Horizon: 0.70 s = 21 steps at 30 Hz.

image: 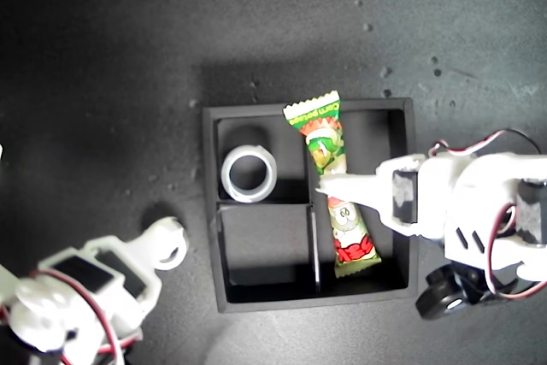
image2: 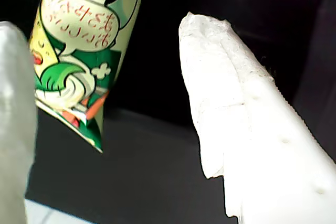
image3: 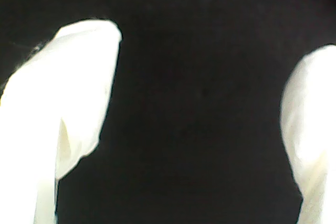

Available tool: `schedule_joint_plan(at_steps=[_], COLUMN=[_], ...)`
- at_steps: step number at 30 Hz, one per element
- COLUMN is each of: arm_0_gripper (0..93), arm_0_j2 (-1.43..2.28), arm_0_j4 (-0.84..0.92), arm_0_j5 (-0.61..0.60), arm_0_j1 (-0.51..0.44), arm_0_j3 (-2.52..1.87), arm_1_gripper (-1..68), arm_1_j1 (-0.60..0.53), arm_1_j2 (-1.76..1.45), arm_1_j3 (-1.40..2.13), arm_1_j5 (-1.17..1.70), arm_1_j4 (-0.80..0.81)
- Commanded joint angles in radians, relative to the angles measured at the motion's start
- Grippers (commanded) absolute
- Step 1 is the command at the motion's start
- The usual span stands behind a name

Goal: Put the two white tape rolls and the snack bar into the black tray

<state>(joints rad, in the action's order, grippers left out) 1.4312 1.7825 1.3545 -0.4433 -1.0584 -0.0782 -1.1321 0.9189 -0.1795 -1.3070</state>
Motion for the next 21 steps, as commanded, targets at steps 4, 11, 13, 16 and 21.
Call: schedule_joint_plan(at_steps=[4, 11, 13, 16, 21], arm_0_gripper=[26.1, 19.5, 17.9, 17.6, 17.7], arm_0_j2=[-0.095, -0.087, -0.048, -0.003, -0.009], arm_0_j4=[-0.063, -0.193, -0.27, -0.359, -0.454], arm_0_j5=[0.071, 0.16, 0.179, 0.212, 0.236], arm_0_j1=[-0.075, -0.1, -0.11, -0.123, -0.146], arm_0_j3=[0.002, -0.15, -0.23, -0.337, -0.39], arm_1_gripper=[6.9, -0.3, -0.4, -0.6, -0.6], arm_1_j1=[0.1, 0.152, 0.156, 0.169, 0.166], arm_1_j2=[-0.034, -0.032, -0.064, -0.118, -0.224], arm_1_j3=[-0.241, -0.594, -0.606, -0.583, -0.491], arm_1_j5=[-0.396, -0.583, -0.591, -0.629, -0.676], arm_1_j4=[-0.252, -0.492, -0.494, -0.494, -0.494])
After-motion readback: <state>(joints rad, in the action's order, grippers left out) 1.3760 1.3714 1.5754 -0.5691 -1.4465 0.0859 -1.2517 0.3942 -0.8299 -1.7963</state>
